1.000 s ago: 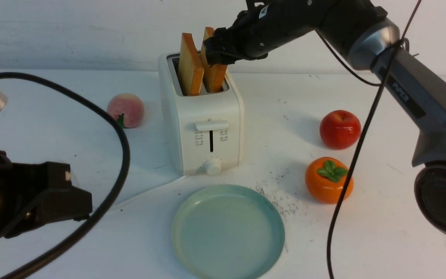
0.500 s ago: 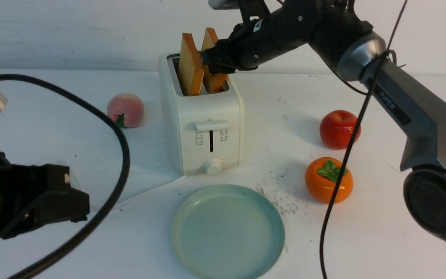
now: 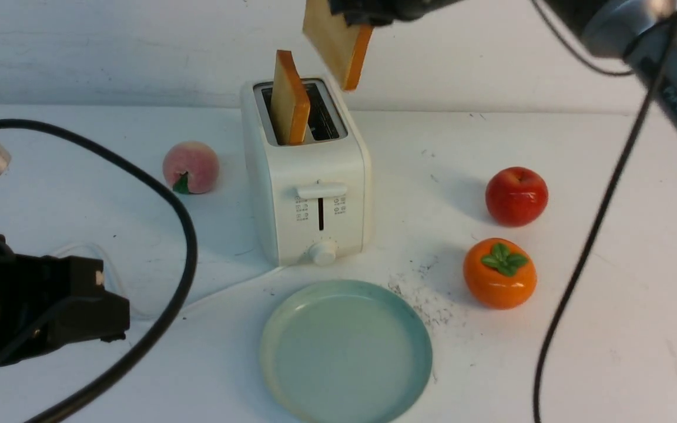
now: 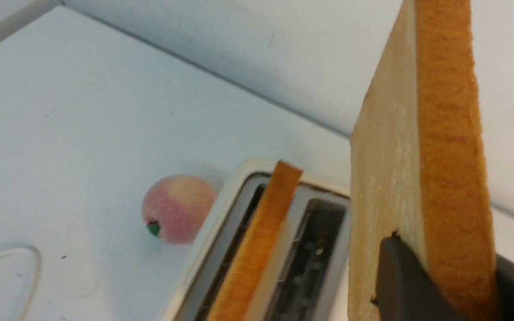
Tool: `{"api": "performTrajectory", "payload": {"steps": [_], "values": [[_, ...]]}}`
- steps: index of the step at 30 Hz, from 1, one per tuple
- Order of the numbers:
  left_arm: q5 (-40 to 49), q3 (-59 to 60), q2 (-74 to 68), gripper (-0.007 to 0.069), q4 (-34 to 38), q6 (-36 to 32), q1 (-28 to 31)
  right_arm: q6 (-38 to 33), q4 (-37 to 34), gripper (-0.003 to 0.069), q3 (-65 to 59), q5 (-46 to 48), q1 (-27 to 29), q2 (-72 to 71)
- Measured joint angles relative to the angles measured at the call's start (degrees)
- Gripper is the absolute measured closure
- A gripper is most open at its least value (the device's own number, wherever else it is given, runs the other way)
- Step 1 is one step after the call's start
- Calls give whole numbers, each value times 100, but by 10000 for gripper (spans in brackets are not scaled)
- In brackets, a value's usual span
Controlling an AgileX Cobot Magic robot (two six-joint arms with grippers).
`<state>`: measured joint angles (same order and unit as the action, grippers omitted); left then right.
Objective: Take toasted bread from bread machine on white table place on plate.
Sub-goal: 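Place the held slice of bread on top of the slice on the plate with the right gripper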
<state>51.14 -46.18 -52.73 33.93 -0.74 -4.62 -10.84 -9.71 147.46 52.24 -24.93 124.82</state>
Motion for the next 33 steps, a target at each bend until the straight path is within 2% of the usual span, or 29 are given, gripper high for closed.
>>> {"api": "performTrajectory", "payload": {"steps": [3, 9, 12, 16, 17, 18, 20, 21, 23, 26, 27, 28, 33], "values": [[0, 0, 0, 608, -6, 0, 0, 0, 531, 545, 26, 414, 0, -391], [-5, 0, 0, 608, -9, 0, 0, 140, 1722, 545, 27, 1969, 0, -1138], [-5, 0, 0, 608, -9, 0, 0, 326, 2026, 545, -240, 2050, 19, -1354], [-23, 0, 0, 608, -9, 0, 0, 622, 2002, 545, -867, 2050, 39, -1669], [-28, 6, 0, 608, -9, 0, 0, 759, 1815, 545, -1453, 2050, 57, -1922], [-25, 12, 0, 608, -9, 0, 0, 759, 1815, 545, -1528, 2050, 57, -1953], [-25, 46, 0, 607, -9, 0, 0, 970, 1191, 545, -2653, 2032, 58, -2382], [-25, 46, 0, 607, -15, 0, 0, 979, 1126, 545, -2750, 2032, 58, -2414], [-30, 52, 0, 607, -12, 0, 0, 938, 212, 545, -3925, 2001, 33, -2692], [-42, 52, 0, 605, -12, 0, 0, 289, -955, 545, -5299, 1899, -74, -2740], [-42, 52, 0, 605, -12, 0, 0, 233, -1032, 545, -5382, 1882, -80, -2740], [-30, 52, 0, 603, -12, 0, 0, -263, -1700, 545, -6019, 1628, -123, -2679], [-20, 52, 0, 597, -12, 0, 0, -1226, -2817, 545, -6843, 1105, -128, -2526]]}}
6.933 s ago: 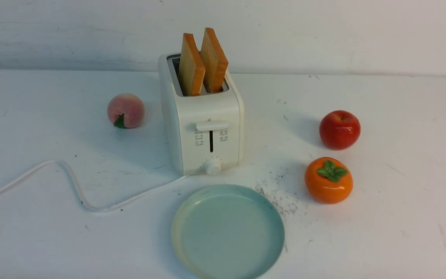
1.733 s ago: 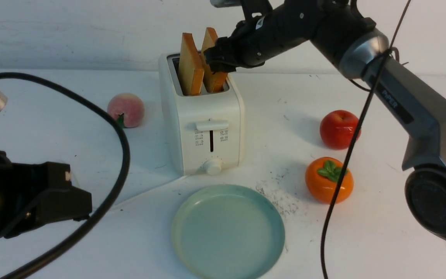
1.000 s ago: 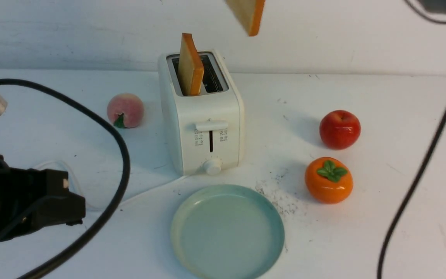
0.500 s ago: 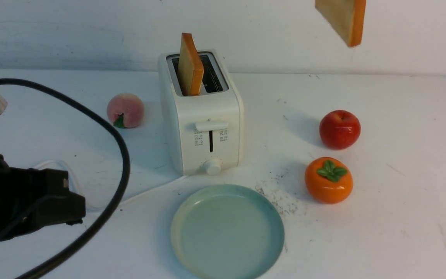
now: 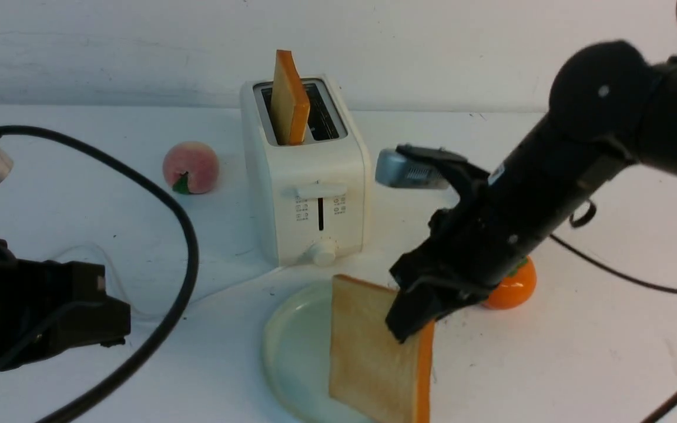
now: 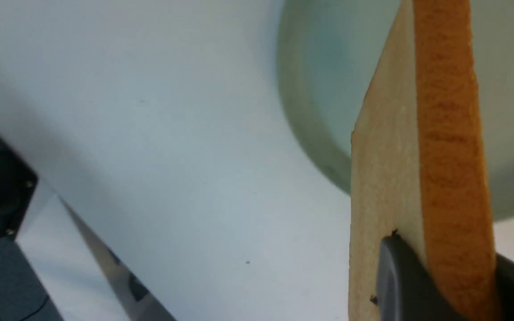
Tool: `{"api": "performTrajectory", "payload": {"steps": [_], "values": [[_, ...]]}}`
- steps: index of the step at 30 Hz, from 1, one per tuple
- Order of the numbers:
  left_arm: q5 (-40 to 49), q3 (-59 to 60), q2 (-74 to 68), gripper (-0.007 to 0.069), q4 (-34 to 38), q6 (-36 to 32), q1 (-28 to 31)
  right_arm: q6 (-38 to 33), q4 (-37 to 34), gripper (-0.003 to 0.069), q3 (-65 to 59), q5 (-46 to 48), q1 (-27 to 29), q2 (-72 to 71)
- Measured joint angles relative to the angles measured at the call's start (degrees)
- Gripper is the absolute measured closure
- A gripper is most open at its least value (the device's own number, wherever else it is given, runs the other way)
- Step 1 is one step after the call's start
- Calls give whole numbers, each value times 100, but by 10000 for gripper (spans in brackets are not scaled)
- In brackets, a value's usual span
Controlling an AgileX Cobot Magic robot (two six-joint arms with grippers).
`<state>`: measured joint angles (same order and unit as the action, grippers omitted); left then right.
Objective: Take toasted bread from bread machine on white table place on plate.
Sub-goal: 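Place the held slice of bread on top of the slice on the plate with the right gripper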
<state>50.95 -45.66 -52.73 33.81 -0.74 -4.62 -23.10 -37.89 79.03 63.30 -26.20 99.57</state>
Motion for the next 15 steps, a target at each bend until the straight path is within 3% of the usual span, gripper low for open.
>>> {"api": "performTrajectory", "payload": {"steps": [3, 8, 15], "values": [[6, 4, 0, 596, 0, 0, 0, -527, -550, 545, -119, -131, 0, 148], [11, 4, 0, 594, 0, 0, 0, -724, -1039, 545, -132, -325, 0, 219], [17, 4, 0, 588, 0, 0, 0, -1222, -1119, 545, -132, -694, 5, 239]]}}
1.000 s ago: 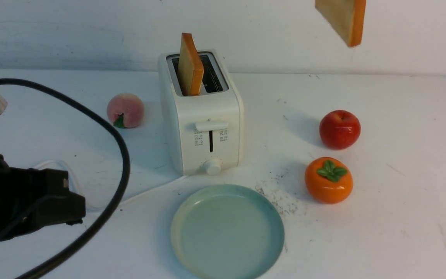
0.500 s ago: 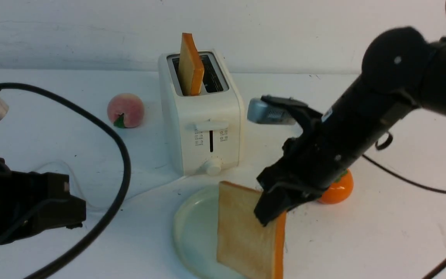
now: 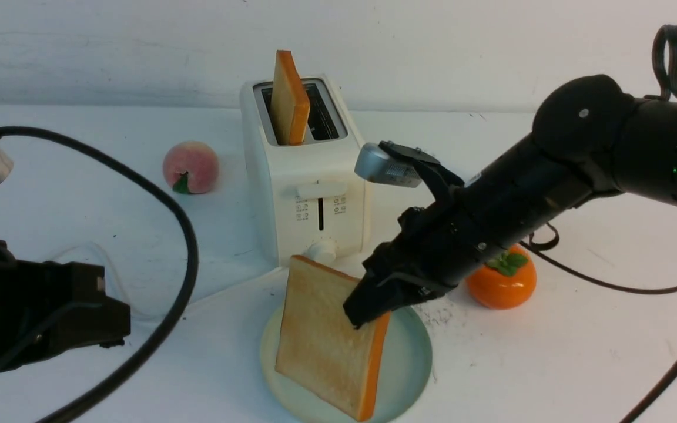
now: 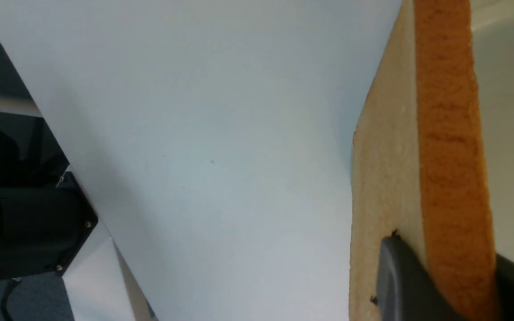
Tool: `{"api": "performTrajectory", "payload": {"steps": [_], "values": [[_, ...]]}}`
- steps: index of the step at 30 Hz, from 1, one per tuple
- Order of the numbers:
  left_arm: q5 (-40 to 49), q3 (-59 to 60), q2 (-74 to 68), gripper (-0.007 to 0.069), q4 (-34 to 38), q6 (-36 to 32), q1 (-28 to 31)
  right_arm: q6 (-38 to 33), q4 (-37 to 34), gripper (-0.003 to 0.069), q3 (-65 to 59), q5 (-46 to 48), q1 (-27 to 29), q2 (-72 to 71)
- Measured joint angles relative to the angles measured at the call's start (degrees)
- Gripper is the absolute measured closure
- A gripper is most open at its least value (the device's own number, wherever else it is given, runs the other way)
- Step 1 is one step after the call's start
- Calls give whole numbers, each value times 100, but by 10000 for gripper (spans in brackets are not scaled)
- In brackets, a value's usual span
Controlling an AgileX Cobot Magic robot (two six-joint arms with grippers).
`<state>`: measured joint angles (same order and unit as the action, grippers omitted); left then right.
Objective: Take toasted bread from bread machine on white table place on plate.
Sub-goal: 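Place the held slice of bread on top of the slice on the plate with the right gripper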
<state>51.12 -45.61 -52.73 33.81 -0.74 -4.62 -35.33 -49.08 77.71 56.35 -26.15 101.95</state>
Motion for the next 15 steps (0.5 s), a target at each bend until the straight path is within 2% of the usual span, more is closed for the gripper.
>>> {"api": "performTrajectory", "payload": {"steps": [15], "values": [[0, 7, 0, 579, -116, 0, 0, -101, -4, 545, -11, -125, 0, 474]]}}
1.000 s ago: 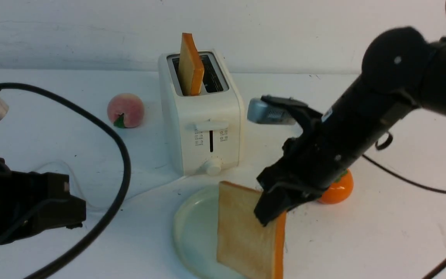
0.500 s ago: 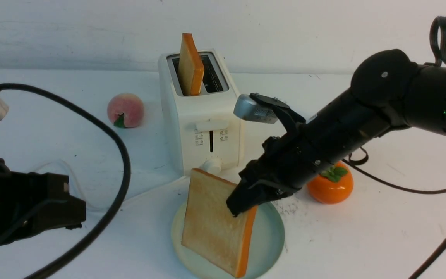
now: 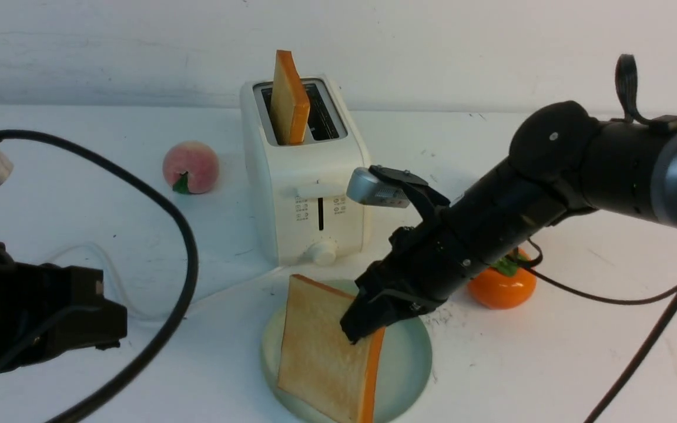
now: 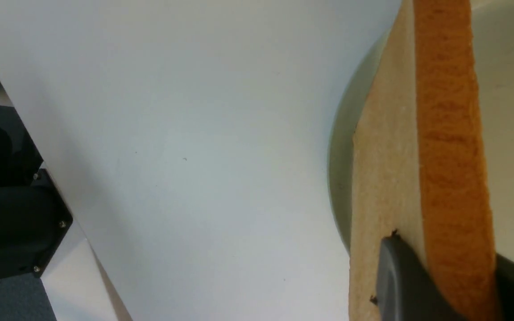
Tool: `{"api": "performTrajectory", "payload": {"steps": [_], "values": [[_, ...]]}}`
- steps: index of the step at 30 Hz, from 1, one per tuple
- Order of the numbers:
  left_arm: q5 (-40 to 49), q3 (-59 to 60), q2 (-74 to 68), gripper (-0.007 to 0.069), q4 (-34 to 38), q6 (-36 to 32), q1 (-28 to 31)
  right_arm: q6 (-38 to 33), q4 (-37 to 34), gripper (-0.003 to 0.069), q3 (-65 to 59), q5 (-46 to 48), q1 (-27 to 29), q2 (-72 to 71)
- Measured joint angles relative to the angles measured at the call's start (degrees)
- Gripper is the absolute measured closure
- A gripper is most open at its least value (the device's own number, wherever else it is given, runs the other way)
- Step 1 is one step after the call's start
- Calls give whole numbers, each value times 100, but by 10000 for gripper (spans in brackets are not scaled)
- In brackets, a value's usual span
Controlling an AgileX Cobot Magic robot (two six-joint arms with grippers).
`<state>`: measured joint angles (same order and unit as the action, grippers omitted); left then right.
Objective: Take toasted bread from bread machine on white table place on plate.
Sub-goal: 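Place the held slice of bread on top of the slice on the plate with the right gripper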
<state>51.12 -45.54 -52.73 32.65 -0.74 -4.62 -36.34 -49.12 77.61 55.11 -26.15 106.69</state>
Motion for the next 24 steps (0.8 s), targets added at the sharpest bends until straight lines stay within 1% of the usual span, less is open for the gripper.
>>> {"api": "performTrajectory", "payload": {"steps": [5, 6, 10, 14, 15, 16, 17, 18, 20, 21, 24], "values": [[0, 0, 0, 573, -4, 0, 0, -5, 149, 529, 0, -133, 6, 96], [0, 0, 0, 571, -4, 0, 0, -5, 246, 512, 0, -203, 11, 129], [0, 0, 0, 568, -11, 0, 0, -5, 592, 432, 0, -463, 10, 199], [0, 0, 0, 564, -11, 0, 0, -5, 915, 314, 0, -728, 10, 205], [0, 0, 0, 563, -11, 0, 0, -5, 963, 284, 0, -782, 10, 205], [0, 0, 0, 563, -11, 0, 0, -5, 980, 272, 0, -808, 10, 205], [0, 0, 0, 559, -11, 0, 0, -5, 1043, 227, 0, -924, 10, 205], [0, 0, 0, 557, -13, 0, 0, -5, 1079, 200, 0, -986, 10, 205], [0, 0, 0, 555, -13, 0, 0, -5, 1094, 173, 0, -1045, 10, 205], [0, 0, 0, 554, -13, 0, 0, -5, 1102, 132, 0, -1124, 10, 205], [0, 0, 0, 553, -34, 0, 0, -5, 1135, 69, 0, -1275, 10, 205]]}}
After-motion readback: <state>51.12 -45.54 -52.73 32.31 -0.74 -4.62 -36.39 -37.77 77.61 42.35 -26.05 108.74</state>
